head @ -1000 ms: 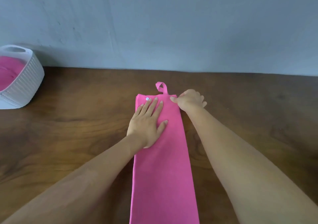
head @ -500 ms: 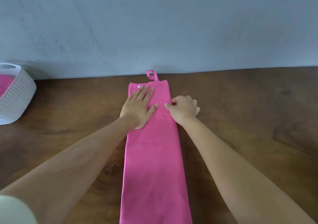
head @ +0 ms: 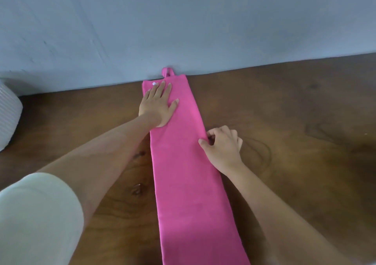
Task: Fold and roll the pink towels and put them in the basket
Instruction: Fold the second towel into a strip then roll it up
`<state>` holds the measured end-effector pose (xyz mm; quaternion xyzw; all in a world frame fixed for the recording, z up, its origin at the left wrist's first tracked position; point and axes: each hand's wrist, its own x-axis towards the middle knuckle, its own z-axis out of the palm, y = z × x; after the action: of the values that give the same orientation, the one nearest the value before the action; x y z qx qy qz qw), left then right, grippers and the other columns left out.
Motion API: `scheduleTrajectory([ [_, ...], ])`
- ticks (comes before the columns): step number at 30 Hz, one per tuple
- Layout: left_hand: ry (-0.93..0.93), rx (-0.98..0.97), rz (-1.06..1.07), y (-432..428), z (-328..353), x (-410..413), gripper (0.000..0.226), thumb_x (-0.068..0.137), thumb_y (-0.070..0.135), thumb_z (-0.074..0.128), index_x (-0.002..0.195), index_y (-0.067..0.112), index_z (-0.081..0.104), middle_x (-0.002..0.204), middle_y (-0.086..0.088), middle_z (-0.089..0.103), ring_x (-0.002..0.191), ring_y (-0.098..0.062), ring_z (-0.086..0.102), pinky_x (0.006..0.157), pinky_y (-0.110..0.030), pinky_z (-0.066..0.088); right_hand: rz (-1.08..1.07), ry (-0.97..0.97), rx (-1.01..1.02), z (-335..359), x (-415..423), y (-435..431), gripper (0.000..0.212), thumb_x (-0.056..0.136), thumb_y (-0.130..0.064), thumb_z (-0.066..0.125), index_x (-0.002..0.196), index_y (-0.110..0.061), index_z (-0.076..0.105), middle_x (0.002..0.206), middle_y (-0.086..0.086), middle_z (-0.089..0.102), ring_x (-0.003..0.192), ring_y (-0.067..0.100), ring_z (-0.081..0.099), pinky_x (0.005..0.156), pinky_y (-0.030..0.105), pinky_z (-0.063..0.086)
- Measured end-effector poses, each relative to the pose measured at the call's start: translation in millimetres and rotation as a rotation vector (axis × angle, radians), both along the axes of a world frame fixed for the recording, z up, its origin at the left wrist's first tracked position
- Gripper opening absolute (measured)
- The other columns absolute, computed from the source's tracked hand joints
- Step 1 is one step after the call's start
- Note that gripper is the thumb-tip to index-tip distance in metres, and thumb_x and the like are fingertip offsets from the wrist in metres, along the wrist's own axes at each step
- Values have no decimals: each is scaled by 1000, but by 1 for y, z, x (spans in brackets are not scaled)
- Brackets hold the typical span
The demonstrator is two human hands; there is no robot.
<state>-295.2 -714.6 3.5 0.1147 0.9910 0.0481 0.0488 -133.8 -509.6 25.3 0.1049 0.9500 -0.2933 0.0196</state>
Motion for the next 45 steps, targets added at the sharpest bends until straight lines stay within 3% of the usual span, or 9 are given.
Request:
scheduleTrajectory([
  [12,18,-26,-30,-1,3,2,76,101,64,6,163,22,3,170,-11,2,157,-31,0,126,-49,7,-200,-20,102,3,133,-9,24,99,-45,53,97,-25,65,106,-11,51,103,12,38,103,35,29],
  [16,34,-12,-10,1,10,8,73,103,59,14,160,15,17,166,-20,16,154,-38,11,123,-53,17,-263,-56,147,3,181,-12,27,101,-44,49,87,-24,60,99,-8,51,100,15,40,95,35,32],
  [19,85,104,-152,0,10,12,60,106,44,28,149,4,39,155,-23,37,145,-40,32,116,-57,31,-303,-83,184,3,216,-13,26,101,-46,49,90,-25,60,97,-10,50,97,14,38,88,33,29],
  [24,55,171,-250,-10,4,17,58,109,44,25,155,11,34,163,-15,29,152,-35,23,124,-51,19,-355,-87,212,5,254,-16,23,104,-40,43,98,-24,60,95,-11,57,93,14,47,87,36,38],
  [27,75,174,-194,-12,1,26,60,108,47,22,156,12,31,165,-15,26,153,-35,21,125,-51,17,-430,-82,91,13,260,-13,21,107,-36,37,100,-25,53,89,-7,63,84,17,59,79,40,49],
  [31,79,190,-91,-17,-1,45,58,108,42,23,157,12,29,165,-14,25,153,-35,19,125,-51,17,-445,-102,137,18,254,6,20,108,-40,32,102,-26,45,82,-9,61,75,15,59,66,35,45],
  [37,116,181,64,-25,-3,77,57,107,40,24,155,10,32,164,-15,27,152,-37,21,123,-53,19,-510,-129,224,17,236,61,33,97,-58,51,88,-26,52,72,-5,64,70,18,62,67,37,55],
  [42,115,142,176,-32,-3,93,56,105,39,29,151,7,37,161,-18,31,148,-42,24,119,-57,25,-494,-175,310,23,205,96,47,89,-71,55,80,-24,56,71,-6,63,67,14,59,60,30,44],
  [45,103,117,249,-33,-2,104,58,105,40,27,153,8,34,162,-18,29,149,-42,23,120,-56,23,-402,-241,427,25,183,118,54,90,-74,48,80,-22,57,73,-4,61,71,21,60,64,33,45],
])
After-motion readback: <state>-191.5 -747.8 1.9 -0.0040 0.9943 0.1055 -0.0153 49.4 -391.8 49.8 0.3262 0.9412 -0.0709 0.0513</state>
